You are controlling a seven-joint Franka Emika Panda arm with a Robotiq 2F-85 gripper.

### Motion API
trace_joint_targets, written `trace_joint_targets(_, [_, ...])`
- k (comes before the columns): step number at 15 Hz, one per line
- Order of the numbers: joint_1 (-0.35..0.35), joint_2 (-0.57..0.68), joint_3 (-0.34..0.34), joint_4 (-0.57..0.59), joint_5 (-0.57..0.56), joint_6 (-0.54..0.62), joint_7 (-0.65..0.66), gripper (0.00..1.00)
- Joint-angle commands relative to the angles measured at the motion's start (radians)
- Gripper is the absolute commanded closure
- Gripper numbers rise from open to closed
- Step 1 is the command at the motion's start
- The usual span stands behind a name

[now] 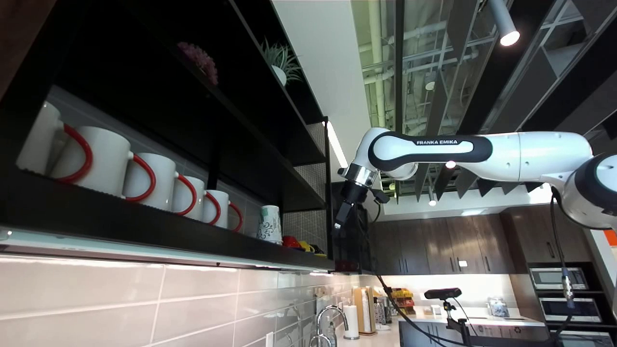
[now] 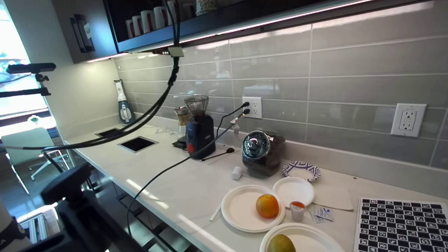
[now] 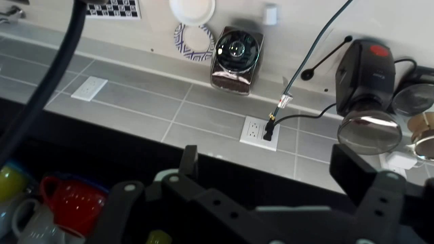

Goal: Unstack the two cups on the bottom shelf

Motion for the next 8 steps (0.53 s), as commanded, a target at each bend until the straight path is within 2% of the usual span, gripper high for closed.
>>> trace_joint_targets(1, [0.003, 0.01, -0.001, 0.016, 0.0, 0.008, -0.002, 0.0])
trace_joint_targets(8, [0.003, 0.024, -0.002, 0.025, 0.001, 0.016, -0.006, 0.0])
